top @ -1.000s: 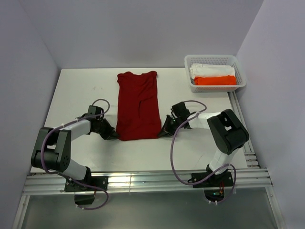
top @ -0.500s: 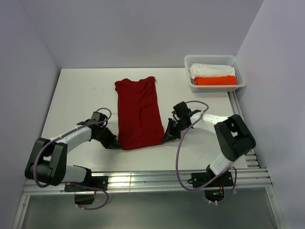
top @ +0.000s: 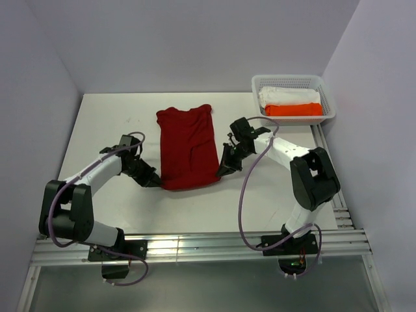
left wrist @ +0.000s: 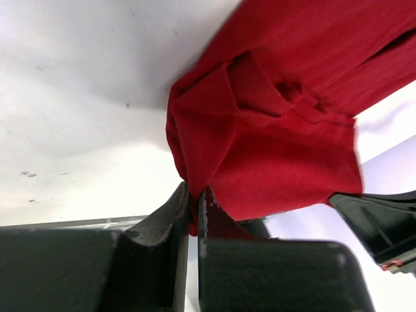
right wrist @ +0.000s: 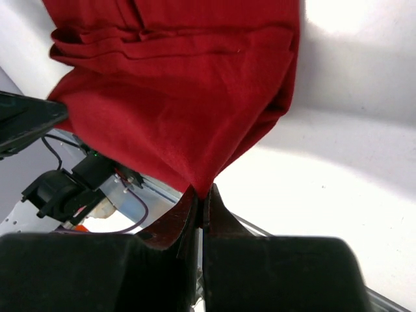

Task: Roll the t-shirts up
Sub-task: Roll the tshirt

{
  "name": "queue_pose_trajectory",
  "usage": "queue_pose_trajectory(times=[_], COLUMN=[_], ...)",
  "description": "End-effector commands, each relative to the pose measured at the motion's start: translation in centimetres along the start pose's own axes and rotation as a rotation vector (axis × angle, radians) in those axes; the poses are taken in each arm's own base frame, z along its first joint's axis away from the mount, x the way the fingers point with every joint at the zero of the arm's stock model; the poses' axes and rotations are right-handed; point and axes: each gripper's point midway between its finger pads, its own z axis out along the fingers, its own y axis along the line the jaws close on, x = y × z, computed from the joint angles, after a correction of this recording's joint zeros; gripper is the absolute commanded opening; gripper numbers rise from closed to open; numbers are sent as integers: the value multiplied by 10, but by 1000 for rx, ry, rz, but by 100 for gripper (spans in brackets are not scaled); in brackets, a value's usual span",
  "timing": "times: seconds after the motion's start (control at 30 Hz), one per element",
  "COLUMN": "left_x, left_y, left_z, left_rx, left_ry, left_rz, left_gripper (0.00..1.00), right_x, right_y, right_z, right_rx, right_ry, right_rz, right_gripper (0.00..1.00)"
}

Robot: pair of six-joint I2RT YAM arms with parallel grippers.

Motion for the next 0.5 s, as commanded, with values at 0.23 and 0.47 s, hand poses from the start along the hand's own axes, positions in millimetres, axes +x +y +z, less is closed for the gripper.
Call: queue_pose_trajectory(times=[0.23,0.47], left_x=[-30,-48], left_y=[-20,-42], left_z=[-11,-13], left_rx=[-34,-39], left_ry=[12,10], left_rz=[-51,-33], left_gripper=[0,0], right_x=[-32,-47], right_y=[9,17], right_z=[-12,-9], right_rx=[-21,-48], right_ry=[9,14], right_rz=[22,41], right_gripper=[0,0])
